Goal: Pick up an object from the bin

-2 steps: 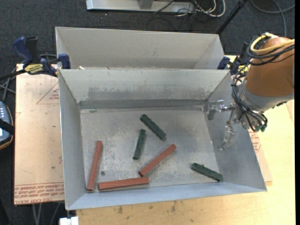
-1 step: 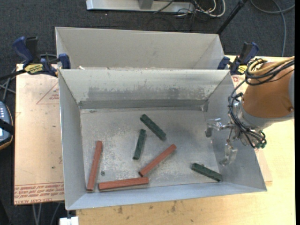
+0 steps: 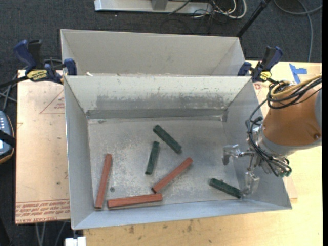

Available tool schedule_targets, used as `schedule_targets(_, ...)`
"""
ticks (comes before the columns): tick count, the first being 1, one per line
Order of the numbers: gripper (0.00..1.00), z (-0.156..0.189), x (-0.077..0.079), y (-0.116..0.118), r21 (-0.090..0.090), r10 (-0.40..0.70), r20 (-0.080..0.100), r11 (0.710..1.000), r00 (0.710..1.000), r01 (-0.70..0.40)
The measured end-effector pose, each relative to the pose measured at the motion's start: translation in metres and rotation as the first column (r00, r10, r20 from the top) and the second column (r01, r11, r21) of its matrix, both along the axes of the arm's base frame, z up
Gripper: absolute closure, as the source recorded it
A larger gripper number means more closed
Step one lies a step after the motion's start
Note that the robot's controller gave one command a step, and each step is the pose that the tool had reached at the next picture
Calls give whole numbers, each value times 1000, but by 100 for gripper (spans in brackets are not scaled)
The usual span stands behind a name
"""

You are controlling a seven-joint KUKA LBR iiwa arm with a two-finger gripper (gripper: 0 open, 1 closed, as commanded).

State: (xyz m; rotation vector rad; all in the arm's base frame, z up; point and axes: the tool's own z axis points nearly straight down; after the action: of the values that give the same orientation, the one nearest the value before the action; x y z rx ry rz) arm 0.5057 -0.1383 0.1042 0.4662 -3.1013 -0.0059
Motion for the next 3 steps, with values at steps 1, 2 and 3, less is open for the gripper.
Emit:
schedule_targets(1, 100, -24, -16, 39, -1, -126, 8, 992, 992, 126)
schedule_targets(2, 0, -24, -16, 38, -1, -127, 10, 992, 992, 127)
schedule_targets(3, 0, -24, -15, 39, -1, -126, 10, 992, 992, 126)
